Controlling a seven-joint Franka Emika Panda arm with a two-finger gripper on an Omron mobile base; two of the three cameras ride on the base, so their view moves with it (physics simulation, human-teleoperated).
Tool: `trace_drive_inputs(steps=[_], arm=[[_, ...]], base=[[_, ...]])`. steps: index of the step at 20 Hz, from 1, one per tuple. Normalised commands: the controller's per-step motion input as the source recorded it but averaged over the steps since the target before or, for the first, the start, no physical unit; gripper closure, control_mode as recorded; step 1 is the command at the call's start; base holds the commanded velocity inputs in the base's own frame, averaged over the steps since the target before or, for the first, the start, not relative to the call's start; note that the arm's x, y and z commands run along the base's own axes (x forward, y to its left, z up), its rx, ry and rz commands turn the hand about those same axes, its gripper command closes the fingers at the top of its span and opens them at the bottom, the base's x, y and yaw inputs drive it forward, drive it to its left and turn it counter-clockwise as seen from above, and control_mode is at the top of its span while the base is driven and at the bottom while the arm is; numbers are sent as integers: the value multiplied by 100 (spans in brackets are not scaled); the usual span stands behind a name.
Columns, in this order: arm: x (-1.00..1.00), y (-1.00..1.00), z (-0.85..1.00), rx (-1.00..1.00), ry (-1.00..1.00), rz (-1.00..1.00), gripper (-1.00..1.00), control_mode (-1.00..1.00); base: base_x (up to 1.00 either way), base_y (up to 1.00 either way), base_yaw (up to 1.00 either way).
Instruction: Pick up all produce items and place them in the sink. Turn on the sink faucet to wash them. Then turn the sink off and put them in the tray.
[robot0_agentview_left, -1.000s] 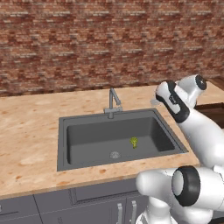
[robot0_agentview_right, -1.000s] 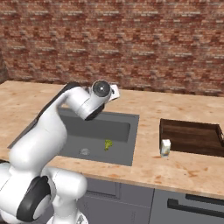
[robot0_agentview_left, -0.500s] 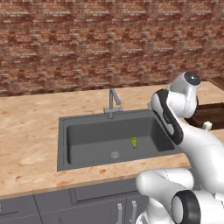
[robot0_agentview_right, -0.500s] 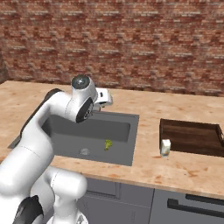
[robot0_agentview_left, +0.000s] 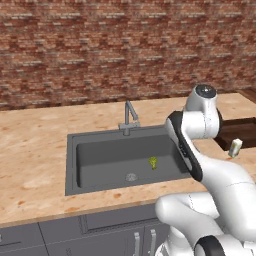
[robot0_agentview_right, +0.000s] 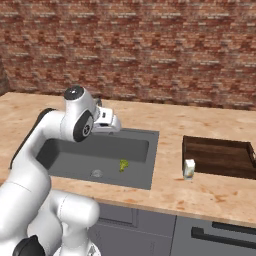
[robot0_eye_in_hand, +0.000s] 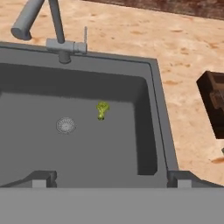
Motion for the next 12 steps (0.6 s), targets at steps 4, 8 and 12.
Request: trace_drive_inputs(steps=[4,8,12], arm=[[-7,15,-13,0,9,-14,-100,-100],[0,16,-5,0,2,-8,-100,-100],[0,11,-5,0,2,-3,-100,-100]], base=[[0,0,0],[0,0,0],[0,0,0]])
